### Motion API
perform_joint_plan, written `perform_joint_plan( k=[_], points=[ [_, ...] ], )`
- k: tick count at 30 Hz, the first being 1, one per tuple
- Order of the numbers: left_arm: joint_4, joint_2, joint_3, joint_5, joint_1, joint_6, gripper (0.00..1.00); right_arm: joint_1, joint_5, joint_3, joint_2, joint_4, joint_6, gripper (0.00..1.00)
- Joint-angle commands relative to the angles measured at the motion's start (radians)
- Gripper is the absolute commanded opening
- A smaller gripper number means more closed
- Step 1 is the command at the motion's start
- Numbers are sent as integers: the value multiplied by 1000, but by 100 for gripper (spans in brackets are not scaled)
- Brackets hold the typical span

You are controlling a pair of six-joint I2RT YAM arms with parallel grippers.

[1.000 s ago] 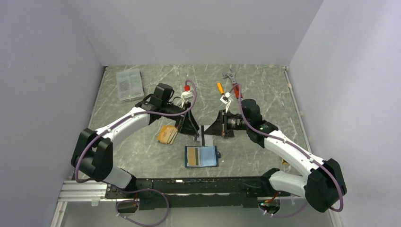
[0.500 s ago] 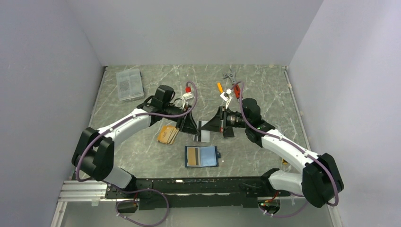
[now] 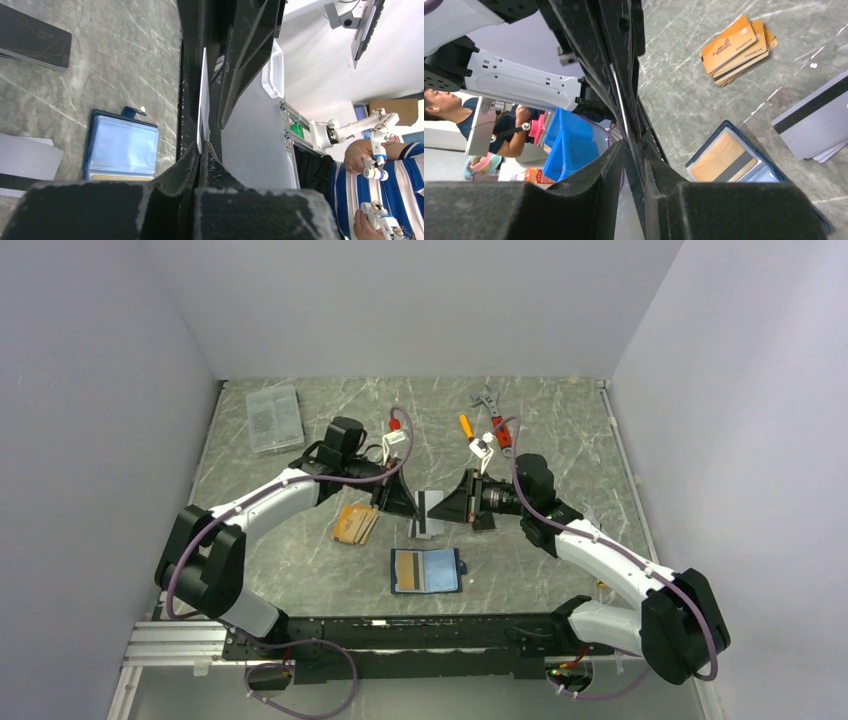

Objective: Put the credit cards into the card holder
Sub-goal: Pick up the credit card from the center of the board, then insert the credit card into the card holder.

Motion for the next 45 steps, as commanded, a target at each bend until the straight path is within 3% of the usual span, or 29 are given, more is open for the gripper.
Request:
perform_joint_plan(
  k=[1, 18, 25, 32, 35, 41, 45],
  points=[
    [176, 6, -34, 58, 47, -122, 0, -2, 13, -31, -65, 59, 30, 25],
    [97, 4, -25, 36, 55, -51, 2, 10, 7, -14, -73, 85, 37, 4],
    [26, 11, -6, -4, 55, -3, 38, 52, 119, 8, -147, -103, -63, 0],
    [-72, -16, 13, -52, 70, 86, 60, 49, 161, -2, -214, -228, -115, 0],
    [-110, -24, 11, -75, 83, 131, 61, 44, 166, -11, -240, -272, -129, 0],
    [-362, 7, 48, -240, 64, 431, 57, 30, 151, -64, -285, -303, -116, 0],
    [-465, 28, 36, -337, 32, 578, 56, 26, 227, -98, -272, -439, -141, 0]
  ],
)
